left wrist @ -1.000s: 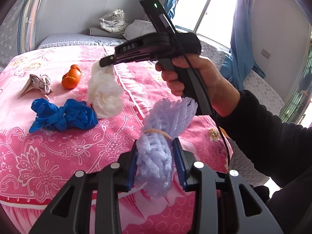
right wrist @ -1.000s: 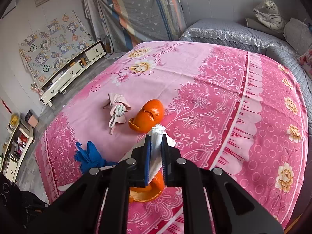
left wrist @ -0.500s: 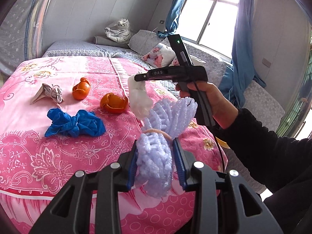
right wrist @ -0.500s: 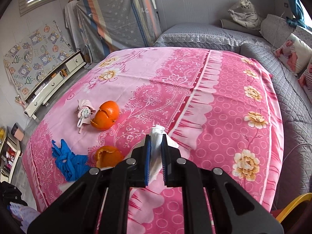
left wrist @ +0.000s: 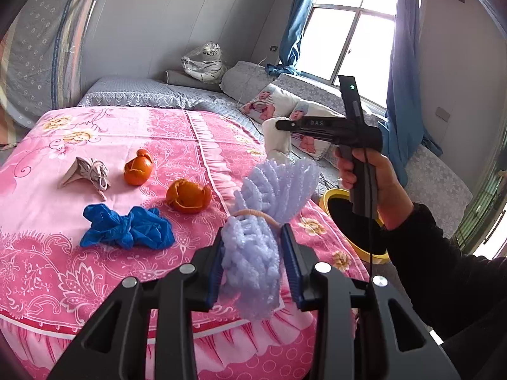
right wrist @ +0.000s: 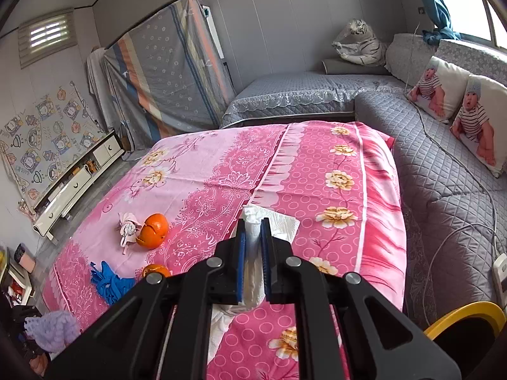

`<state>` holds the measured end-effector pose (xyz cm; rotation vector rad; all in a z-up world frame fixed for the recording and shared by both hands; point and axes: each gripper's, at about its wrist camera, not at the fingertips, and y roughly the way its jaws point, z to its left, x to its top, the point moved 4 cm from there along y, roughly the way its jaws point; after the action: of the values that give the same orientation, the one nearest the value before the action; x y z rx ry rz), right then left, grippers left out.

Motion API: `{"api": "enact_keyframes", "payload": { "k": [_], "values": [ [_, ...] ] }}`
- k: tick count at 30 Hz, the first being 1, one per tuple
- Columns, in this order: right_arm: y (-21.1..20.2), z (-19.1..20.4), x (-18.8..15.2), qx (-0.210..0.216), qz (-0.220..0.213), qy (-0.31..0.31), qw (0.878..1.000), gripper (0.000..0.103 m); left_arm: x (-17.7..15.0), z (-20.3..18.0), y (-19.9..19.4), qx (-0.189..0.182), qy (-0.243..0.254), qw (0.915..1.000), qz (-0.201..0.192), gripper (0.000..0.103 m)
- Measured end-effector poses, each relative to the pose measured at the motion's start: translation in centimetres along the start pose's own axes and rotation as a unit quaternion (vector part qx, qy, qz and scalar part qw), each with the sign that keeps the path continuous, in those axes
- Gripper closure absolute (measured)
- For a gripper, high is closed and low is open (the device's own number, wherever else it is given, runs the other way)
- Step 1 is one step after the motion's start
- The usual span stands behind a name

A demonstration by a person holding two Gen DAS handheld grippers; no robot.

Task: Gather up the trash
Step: 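Carry the tissue in the right tool while the left tool carries the bubble wrap to the bin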

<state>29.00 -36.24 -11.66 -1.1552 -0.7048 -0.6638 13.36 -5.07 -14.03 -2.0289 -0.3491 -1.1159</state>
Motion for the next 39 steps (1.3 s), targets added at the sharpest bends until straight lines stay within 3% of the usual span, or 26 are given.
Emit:
{"api": "enact_keyframes", "payload": {
  "k": [9, 14, 27, 39],
  "values": [
    [-6.0, -3.2, 0.8, -0.025, -0.055, 0.023, 0.998, 0.095, 4.4, -1.7, 0.5, 0.030, 0.015, 0.9989, -0.033, 0.071],
    [-9.7, -4.8, 0.8, -0.046, -0.086, 0.028, 0.995, 0.095, 7.0, -3.3, 2.0, 0.079, 0.030, 0.9955, -0.042, 0.071],
    [-17.4, -9.4, -2.4, -0.099, -0.134, 0.054, 0.985, 0.095, 10.8, -11.2, 7.6, 0.043, 0.082, 0.9951, -0.033, 0.071],
    [-22.1, -15.6, -7.4, -0.202, -0.160, 0.095, 0.961, 0.095, 12.0, -18.5, 14.7, 0.015, 0.133, 0.9907, -0.026, 0.071]
  ]
}}
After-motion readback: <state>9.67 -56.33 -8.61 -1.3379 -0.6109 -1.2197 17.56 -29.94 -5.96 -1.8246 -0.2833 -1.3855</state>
